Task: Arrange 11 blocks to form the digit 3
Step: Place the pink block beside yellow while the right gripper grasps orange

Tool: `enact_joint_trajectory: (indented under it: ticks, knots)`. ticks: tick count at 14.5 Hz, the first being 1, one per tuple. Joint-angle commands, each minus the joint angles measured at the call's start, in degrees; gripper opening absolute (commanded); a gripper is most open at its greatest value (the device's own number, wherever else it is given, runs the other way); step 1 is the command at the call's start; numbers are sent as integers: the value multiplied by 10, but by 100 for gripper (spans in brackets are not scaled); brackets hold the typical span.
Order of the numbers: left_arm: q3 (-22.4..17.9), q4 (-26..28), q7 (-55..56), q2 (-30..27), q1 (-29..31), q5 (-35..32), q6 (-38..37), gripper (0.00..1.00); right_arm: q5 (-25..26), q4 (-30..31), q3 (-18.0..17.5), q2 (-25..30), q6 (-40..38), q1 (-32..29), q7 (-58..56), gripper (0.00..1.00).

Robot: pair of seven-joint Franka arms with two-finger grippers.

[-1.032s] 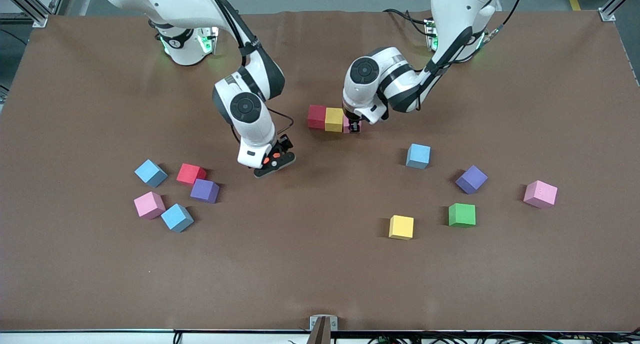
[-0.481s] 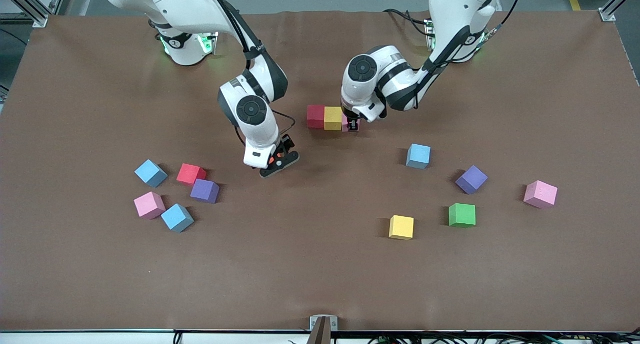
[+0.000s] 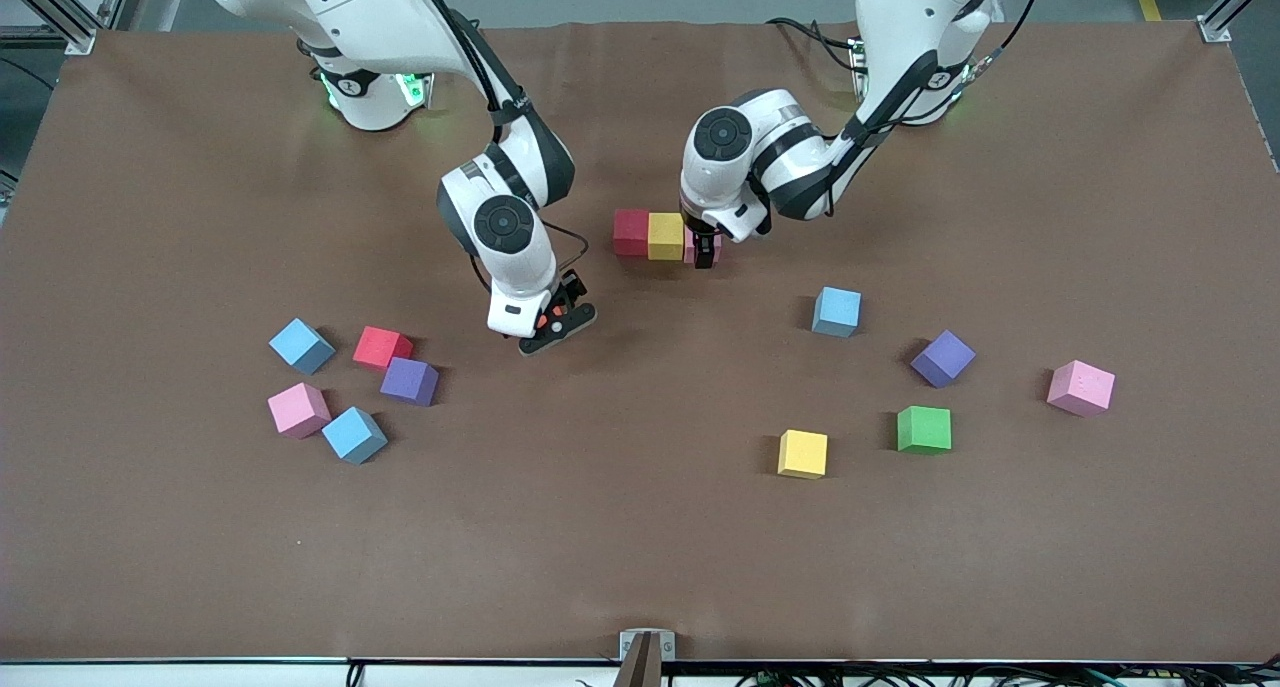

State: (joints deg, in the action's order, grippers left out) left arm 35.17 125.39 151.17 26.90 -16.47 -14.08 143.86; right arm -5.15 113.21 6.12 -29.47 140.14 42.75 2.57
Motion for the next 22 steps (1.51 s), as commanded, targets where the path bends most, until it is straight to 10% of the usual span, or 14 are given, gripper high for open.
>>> enact_joint_trajectory:
  ticks: [1, 3, 7, 12, 22]
  knots:
    - [10, 13, 6, -40, 1, 0, -2, 100, 9, 15, 0, 4, 12, 0, -1, 93]
    - [13, 9, 4, -52, 1, 0, -17, 100, 9, 16, 0, 5, 8, -1, 4, 52]
    - [21, -8, 0, -88, 8, 0, -77, 100, 5, 13, -1, 5, 2, -1, 20, 20]
    - [17, -112, -108, -85, 53, 0, -214, 100, 1, -39, -1, 5, -50, 12, 143, 19]
    - [14, -211, -454, -52, 193, -67, -225, 100, -48, -112, -1, -64, -15, 97, 327, 19]
